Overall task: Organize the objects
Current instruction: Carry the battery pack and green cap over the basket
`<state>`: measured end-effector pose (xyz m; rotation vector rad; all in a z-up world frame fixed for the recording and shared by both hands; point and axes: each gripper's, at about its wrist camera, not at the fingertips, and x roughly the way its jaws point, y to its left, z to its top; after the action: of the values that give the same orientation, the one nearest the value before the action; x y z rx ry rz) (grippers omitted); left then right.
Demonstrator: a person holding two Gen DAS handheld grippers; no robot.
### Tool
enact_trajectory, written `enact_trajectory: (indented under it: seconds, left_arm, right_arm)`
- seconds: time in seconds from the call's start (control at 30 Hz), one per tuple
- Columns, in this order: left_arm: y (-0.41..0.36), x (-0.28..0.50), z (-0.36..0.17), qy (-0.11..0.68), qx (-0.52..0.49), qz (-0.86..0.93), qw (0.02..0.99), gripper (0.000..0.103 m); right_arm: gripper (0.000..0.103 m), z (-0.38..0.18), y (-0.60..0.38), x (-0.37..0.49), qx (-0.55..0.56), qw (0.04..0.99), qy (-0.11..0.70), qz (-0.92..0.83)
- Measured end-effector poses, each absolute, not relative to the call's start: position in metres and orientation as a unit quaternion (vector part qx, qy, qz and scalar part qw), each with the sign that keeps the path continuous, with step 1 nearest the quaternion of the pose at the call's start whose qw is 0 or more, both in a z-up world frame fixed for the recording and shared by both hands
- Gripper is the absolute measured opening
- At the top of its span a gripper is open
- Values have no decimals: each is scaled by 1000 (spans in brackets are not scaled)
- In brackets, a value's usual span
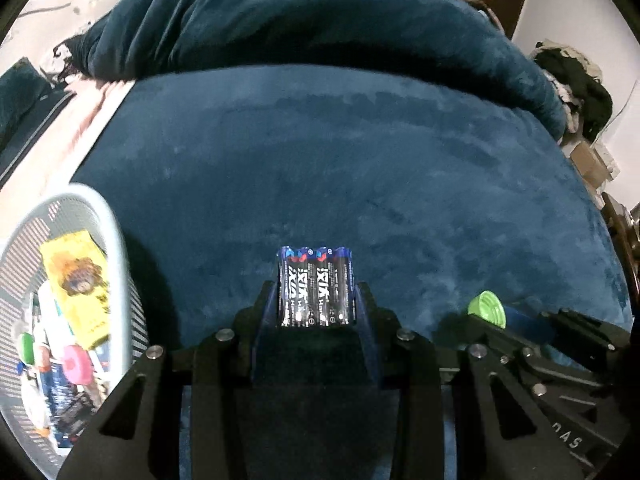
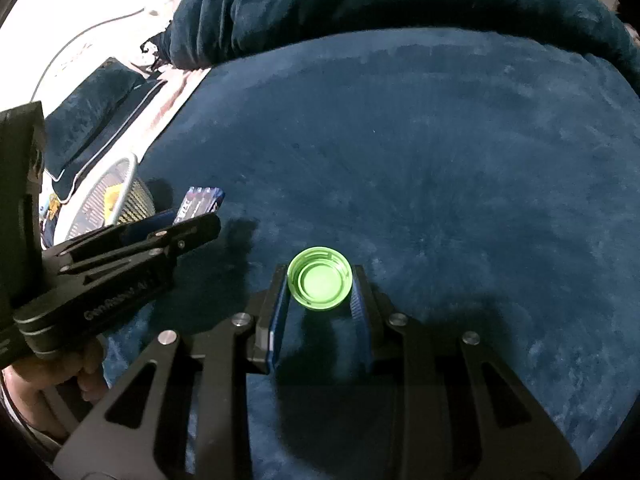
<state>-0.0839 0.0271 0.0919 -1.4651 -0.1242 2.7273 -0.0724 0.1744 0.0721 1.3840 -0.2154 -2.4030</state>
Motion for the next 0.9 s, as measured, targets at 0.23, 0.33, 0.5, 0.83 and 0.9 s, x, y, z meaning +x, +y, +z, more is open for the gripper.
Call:
enact_trajectory:
  seconds: [0.23, 0.33, 0.5, 0.83, 0.9]
  left_arm:
    - [14, -70, 127, -46, -447, 893, 15, 39]
    - [1, -63, 141, -53, -438, 897, 6, 39]
    - [-28, -48, 160, -70, -423, 903, -17, 39]
    - [-106, -10, 181, -119, -401, 903, -92, 39]
    - [-123, -5, 182, -132, -400, 900, -109, 39]
  right_arm:
    - [30, 97, 162, -63, 478, 180, -77, -856]
    - [30, 109, 151, -60, 475, 184, -75, -857]
    - [30, 130, 125, -56, 467, 201, -65, -859]
    - [30, 165, 51, -47, 445, 256, -32, -857]
    - [30, 168, 38, -46, 444, 266, -26, -856]
